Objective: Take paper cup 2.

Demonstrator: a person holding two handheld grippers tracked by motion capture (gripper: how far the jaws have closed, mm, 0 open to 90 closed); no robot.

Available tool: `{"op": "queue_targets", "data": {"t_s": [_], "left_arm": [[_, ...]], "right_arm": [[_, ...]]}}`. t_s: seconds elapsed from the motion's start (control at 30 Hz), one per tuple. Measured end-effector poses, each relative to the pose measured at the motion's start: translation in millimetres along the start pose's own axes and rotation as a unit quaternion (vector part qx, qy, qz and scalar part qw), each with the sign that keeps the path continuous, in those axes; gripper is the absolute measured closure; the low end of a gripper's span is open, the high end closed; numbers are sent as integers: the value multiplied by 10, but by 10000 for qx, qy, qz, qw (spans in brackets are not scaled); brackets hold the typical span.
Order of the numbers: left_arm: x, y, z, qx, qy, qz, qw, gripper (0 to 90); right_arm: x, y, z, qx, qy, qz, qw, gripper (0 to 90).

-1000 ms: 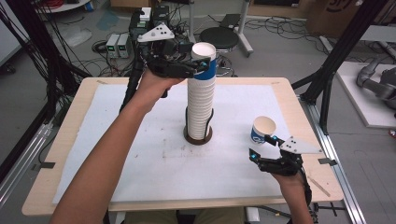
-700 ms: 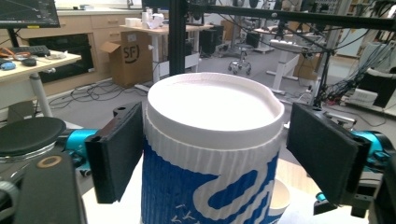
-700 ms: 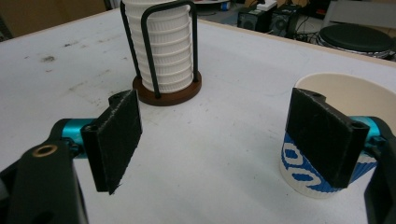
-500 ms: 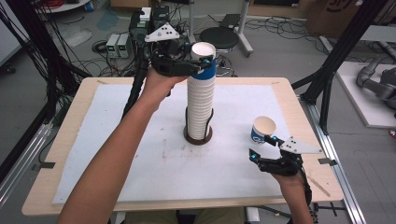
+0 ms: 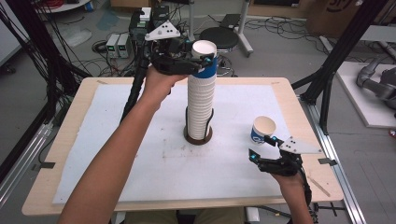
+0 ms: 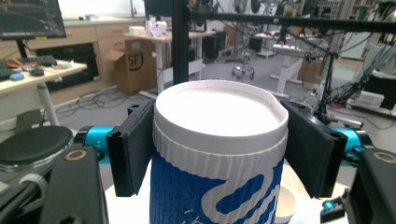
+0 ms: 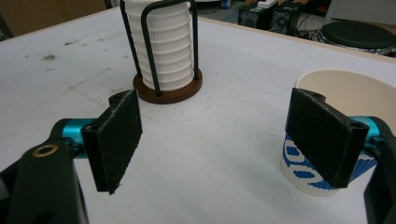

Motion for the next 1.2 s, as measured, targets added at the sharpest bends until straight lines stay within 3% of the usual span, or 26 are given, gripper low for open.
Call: {"op": "queue_targets", "data": {"t_s": [0.5,0.8,1.2], "left_arm": [[-102,322,59,75,-66,277,9996,297],[-222,521,74,55,-150,579,9982,298],[-415,685,63,84,-90,982,9951,301]], "right_arm": [[1,9,-12,12,25,18,10000,191],[11,4,-22,1,84,7,10000,191],[14,12,-38,-32,98,19,9999,191]]}}
Point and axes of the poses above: each handheld gripper's, and its own axes: x roughly forward along the jaws, y roughly out of its top, z roughly to its right, the point moved 7 cm from there along x, roughly forward along the jaws, and after that the axes turned 1 degree about -x, right-handed, at the moved point
